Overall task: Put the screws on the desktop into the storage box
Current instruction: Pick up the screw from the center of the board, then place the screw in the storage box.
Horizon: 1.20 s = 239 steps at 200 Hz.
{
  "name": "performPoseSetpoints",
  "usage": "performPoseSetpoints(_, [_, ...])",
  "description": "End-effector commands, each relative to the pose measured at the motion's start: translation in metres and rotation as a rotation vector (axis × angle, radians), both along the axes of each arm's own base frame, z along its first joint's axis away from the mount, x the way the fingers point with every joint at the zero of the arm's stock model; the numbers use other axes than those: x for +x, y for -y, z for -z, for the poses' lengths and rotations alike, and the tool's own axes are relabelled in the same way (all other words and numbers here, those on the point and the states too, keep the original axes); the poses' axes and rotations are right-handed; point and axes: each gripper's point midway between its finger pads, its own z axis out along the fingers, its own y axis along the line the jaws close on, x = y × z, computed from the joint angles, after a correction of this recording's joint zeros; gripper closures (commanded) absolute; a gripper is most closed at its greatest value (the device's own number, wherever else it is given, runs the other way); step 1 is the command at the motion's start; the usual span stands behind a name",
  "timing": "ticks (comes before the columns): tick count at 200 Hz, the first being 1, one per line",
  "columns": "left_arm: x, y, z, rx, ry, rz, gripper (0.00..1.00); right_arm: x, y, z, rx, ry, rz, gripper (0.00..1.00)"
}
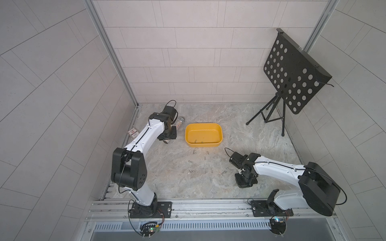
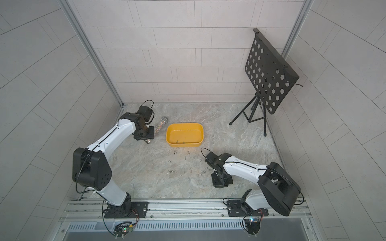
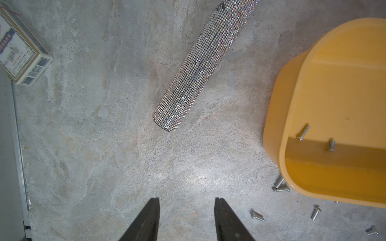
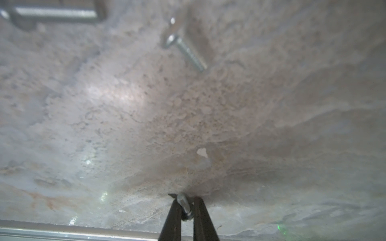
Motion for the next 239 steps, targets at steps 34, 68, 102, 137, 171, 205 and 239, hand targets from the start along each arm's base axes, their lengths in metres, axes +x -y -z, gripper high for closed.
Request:
performPoseSetpoints(34, [-0.003, -0.006, 0.0, 0.016, -0.007, -0.002, 0.51, 0.005, -0.004, -0.005, 0.006, 0.018, -0.012, 0.93])
performPoseSetpoints(68, [-0.003, -0.006, 0.0, 0.014, -0.007, -0.002, 0.51, 0.01, -0.004, -0.016, 0.004, 0.04, -0.022, 0.95])
performPoseSetpoints(102, [-0.003, -0.007, -0.001, 0.017, -0.004, -0.003, 0.51, 0.015, -0.005, -0.03, 0.001, 0.067, -0.03, 0.97])
performPoseSetpoints(137, [-0.003, -0.007, -0.002, 0.016, 0.0, -0.004, 0.51, 0.022, -0.006, -0.046, 0.002, 0.097, -0.041, 0.97])
performPoseSetpoints(171, [-0.003, -0.008, -0.002, 0.016, 0.0, -0.005, 0.51, 0.038, -0.013, -0.069, 0.009, 0.152, -0.067, 0.98])
performPoseSetpoints(205, [-0.003, -0.008, -0.003, 0.016, 0.005, -0.007, 0.51, 0.061, -0.031, -0.081, 0.024, 0.182, -0.097, 0.98])
performPoseSetpoints(239, [-0.003, -0.01, -0.002, 0.011, 0.003, -0.012, 0.51, 0.093, -0.052, -0.098, 0.043, 0.242, -0.127, 0.99])
